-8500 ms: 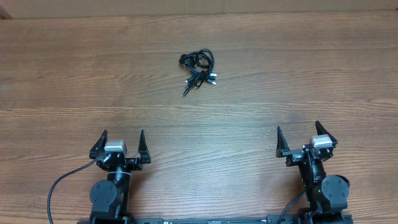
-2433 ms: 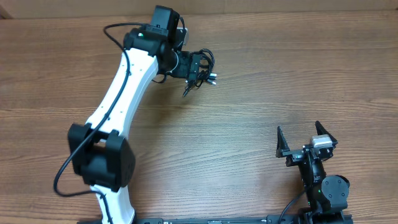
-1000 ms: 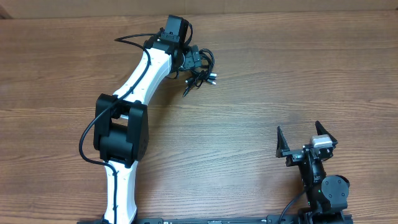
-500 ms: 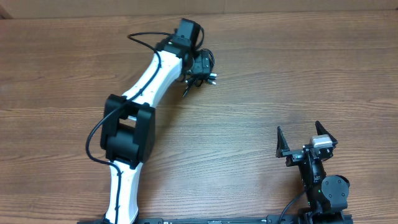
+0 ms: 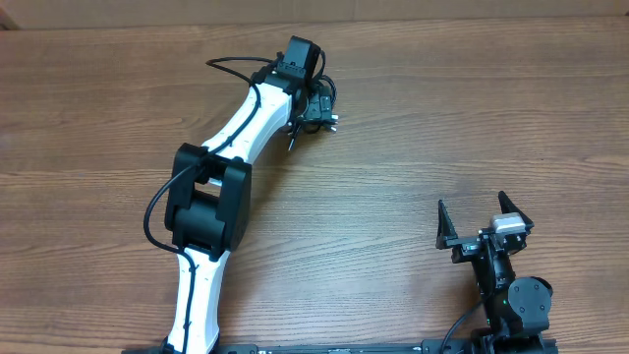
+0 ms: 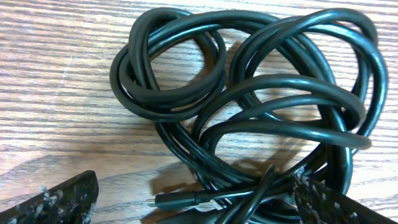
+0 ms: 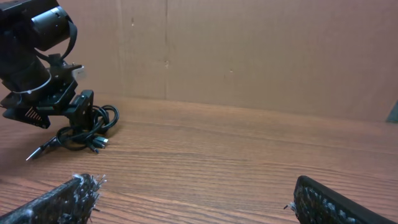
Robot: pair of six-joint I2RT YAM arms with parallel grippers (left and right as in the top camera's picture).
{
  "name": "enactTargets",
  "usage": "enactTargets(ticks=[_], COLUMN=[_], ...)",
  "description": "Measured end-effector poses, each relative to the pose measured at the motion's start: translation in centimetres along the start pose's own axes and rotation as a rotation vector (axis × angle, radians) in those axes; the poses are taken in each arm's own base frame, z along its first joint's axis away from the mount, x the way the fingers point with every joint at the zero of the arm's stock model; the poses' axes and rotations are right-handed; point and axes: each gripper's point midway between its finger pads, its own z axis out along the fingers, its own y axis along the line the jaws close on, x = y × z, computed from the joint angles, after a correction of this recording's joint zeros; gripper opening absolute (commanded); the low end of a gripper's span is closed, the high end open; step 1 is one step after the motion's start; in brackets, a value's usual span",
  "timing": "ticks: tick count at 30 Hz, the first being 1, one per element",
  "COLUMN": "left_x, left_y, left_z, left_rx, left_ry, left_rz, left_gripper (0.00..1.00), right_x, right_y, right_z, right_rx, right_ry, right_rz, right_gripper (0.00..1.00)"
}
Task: Untangle cables
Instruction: 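Lower the left gripper and grasp a loop of the black cable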
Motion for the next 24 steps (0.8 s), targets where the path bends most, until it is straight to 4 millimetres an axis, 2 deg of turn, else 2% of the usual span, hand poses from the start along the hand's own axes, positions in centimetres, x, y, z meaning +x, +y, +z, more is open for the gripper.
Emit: enactTargets(ticks=[8,12,14,17,24], left_x=[0.3,0.2,0.1,-0.4,-1.7], left_y=[-0.5,-0.3,0.1,1.0,2.9], left_z=[0.0,0.0,0.0,0.1,0.2], left_rx=[0.060,0.072,0.073,0.071,0.055], left_ry=[0.033,0.038,0.039,0.038,0.009], left_rz=[-0.014,-0.021,-0.030,-0.050,-0.089], left_gripper=[0.91,0.83,0.85,1.00,1.00], right_x=[0.0,0.0,0.0,0.0,0.0], right_y=[0.0,0.0,0.0,0.0,0.0], right_z=[0.0,0.0,0.0,0.0,0.0], right_rx=[0.000,0.000,0.000,0.000,0.000], right_ry=[0.000,0.000,0.000,0.000,0.000], right_rz=[0.000,0.000,0.000,0.000,0.000], right_gripper=[1.00,1.00,1.00,1.00,1.00])
